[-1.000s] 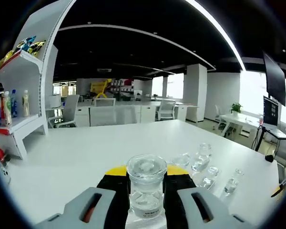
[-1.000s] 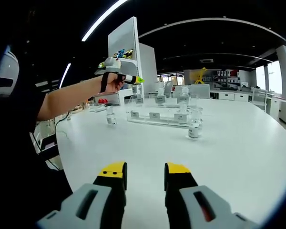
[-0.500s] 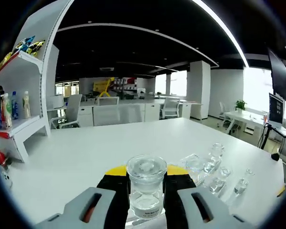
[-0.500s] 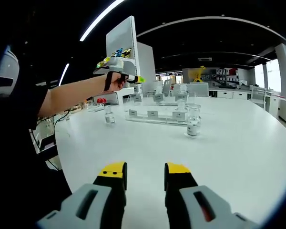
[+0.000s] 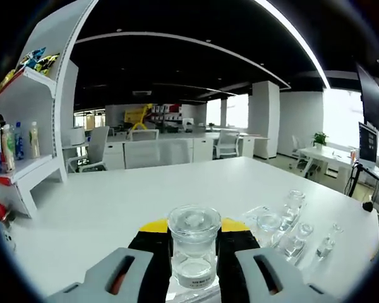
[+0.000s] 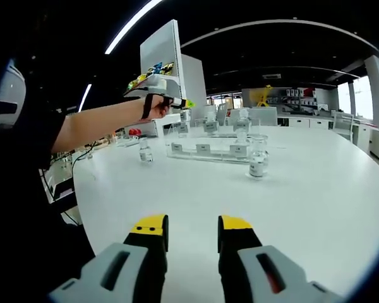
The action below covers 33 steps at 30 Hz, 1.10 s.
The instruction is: Identify the label on the chemical reagent bottle, grasp the chemical reagent bottle, and place it in the designated position on the reagent rack
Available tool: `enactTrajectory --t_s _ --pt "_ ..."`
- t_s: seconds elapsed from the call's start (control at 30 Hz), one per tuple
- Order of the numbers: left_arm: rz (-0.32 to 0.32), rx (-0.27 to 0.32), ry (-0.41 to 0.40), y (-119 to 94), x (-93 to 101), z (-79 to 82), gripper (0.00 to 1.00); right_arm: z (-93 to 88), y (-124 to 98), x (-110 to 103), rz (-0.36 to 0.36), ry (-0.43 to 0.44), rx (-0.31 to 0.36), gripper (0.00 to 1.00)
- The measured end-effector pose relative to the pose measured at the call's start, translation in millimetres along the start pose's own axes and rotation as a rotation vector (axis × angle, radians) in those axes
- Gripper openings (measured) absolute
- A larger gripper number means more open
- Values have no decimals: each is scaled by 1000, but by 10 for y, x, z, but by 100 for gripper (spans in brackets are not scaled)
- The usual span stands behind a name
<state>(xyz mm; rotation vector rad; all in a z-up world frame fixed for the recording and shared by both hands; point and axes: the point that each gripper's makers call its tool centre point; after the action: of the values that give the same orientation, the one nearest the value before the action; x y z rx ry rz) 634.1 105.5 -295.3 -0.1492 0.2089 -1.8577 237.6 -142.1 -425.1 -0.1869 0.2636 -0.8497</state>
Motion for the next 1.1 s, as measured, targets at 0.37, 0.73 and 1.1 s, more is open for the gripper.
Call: enactTrajectory --t_s 0.37,0.73,1.1 --pt "8 -29 6 82 -8 -172 26 -32 -12 12 -3 10 -2 30" --pt "1 -53 31 83 50 -278 27 -59 1 12 4 17 -5 30" --pt "3 -100 47 46 34 -406 27 -29 -5 -25 8 6 -5 30"
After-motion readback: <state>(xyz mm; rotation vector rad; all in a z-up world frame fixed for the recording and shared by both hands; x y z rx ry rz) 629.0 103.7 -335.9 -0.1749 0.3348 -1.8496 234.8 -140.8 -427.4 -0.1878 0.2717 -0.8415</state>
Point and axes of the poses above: the point that each gripper's makers call its tool centre point, and the gripper's own axes: y roughly forward along the fingers, x roughly to its right, z roughly out of its top, and after that the axes turned 11 degrees about z, right-handed
